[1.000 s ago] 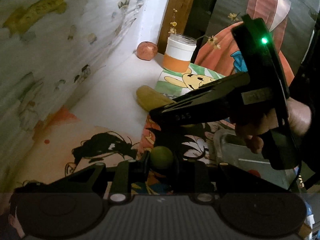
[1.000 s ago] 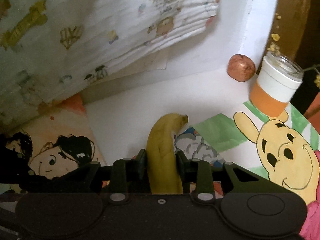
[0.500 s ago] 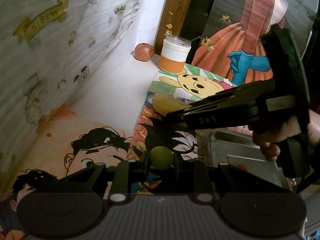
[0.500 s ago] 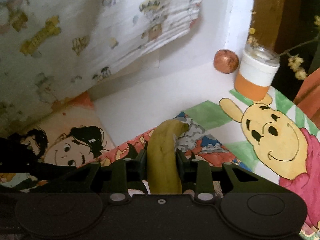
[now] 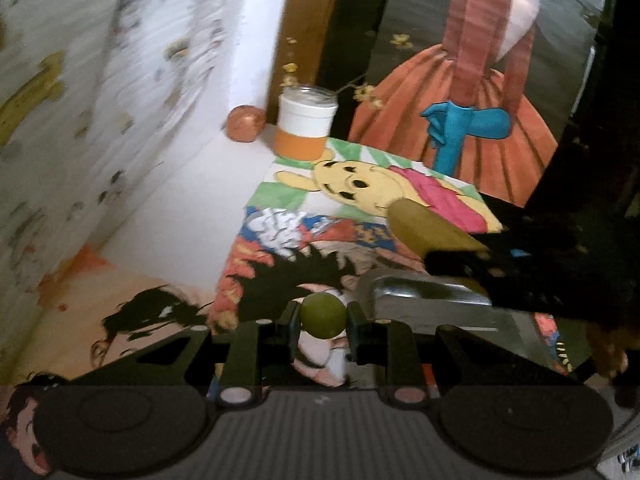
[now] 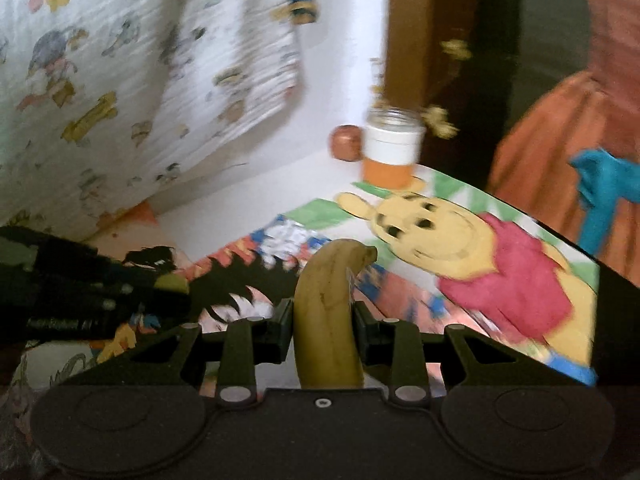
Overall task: Organize fruits
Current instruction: 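Carry the grape with the left tool while the right tool carries the banana over the tray, then open the left tool to release the grape while the right tool releases the banana onto the tray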
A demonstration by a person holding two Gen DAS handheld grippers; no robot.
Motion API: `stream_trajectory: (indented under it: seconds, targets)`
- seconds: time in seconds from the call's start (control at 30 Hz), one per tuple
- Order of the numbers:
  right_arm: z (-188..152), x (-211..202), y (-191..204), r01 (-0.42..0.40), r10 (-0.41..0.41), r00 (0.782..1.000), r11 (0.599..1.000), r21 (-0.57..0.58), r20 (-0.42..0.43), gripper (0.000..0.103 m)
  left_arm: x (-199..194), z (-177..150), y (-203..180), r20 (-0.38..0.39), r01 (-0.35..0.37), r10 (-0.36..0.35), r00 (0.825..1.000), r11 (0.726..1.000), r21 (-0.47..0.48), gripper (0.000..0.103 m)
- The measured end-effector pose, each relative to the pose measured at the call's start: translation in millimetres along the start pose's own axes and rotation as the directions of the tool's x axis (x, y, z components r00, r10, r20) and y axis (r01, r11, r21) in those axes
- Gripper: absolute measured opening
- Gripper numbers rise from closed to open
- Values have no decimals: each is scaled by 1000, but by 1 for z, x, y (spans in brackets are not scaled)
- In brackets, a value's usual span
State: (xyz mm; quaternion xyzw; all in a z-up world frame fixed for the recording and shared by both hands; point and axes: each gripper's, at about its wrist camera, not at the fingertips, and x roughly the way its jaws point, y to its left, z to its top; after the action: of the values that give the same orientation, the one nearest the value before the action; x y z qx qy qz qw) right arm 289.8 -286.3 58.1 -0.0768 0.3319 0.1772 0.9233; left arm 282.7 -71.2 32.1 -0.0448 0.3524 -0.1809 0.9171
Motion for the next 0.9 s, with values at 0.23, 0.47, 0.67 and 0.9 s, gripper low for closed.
stream_trajectory:
  seconds: [0.23,0.47,0.67,0.9]
  targets:
    - [-42,-34,-13,86,-88,996,994,69,27,33,13,10,-24,-7,45,-45,999,997,56,27]
    - [-67,-43,-21,120,-123,992,985,120,12,33,31,11,-44,-38,80,-76,996,991,106,27]
    - [-87,-44,-19,126,-129,992,976,175,4,33,41,8,-51,-63,79,-72,995,990,117,27]
    - [-103,-48,-11,136,-140,990,962,236,3,33,49,7,-57,-78,88,-78,994,987,137,27]
